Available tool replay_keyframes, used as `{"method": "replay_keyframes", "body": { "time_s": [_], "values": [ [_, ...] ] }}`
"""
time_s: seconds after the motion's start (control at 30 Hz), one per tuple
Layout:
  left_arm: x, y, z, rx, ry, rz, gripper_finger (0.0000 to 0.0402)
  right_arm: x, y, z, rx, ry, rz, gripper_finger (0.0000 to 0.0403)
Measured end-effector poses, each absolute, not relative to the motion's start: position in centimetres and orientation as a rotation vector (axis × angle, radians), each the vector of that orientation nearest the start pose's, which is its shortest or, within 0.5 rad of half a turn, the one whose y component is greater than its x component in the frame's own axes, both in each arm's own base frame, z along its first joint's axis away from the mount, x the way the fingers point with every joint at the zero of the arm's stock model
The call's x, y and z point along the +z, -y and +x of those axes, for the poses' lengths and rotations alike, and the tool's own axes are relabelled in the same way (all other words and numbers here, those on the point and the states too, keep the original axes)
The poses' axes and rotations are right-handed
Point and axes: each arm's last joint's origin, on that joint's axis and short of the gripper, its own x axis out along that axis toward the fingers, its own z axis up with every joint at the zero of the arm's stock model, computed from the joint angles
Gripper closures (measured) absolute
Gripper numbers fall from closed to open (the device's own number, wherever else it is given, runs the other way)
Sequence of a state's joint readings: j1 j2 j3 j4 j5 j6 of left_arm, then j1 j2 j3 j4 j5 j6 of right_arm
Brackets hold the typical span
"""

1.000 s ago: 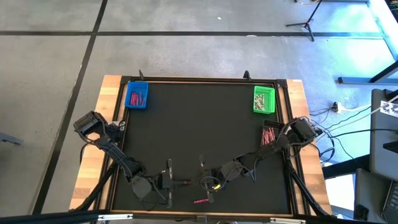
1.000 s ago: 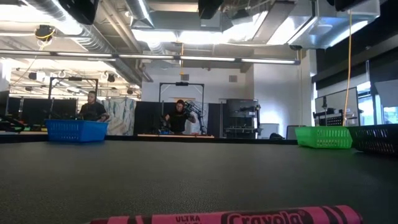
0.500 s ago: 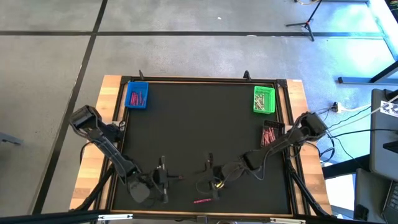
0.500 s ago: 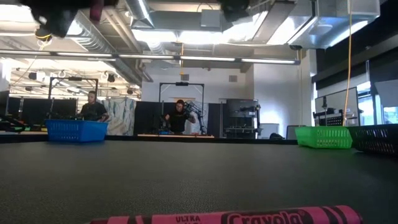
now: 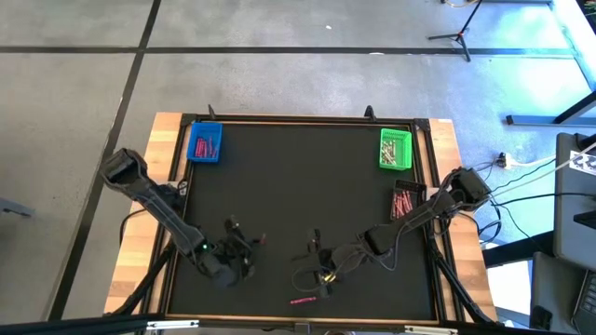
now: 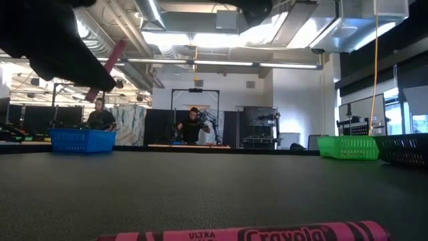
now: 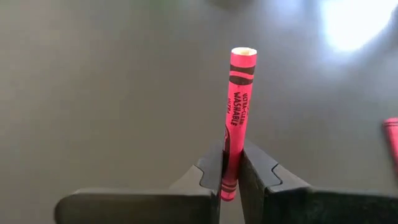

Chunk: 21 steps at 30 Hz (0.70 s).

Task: Sort crayons
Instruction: Put the red crayon into the blue bin

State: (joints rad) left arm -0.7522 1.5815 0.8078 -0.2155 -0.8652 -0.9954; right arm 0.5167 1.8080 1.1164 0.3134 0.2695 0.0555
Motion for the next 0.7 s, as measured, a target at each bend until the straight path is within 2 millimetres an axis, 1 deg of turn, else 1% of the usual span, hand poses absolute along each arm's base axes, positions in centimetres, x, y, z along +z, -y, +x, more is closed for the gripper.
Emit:
{"method": "replay_keyframes", "body": {
  "time_s": [0.23,0.7],
  "values": [
    [17.6,14.4,22.2,0.527,-0.684,-0.269,0.0385,21.5,-19.0,35.0,0.234,-0.357,-0.091,0.0233],
    [19.7,6.8,21.1,0.796,-0.889,-0.323,0.0385,21.5,-19.0,35.0,0.234,-0.359,-0.091,0.0233]
  ]
}}
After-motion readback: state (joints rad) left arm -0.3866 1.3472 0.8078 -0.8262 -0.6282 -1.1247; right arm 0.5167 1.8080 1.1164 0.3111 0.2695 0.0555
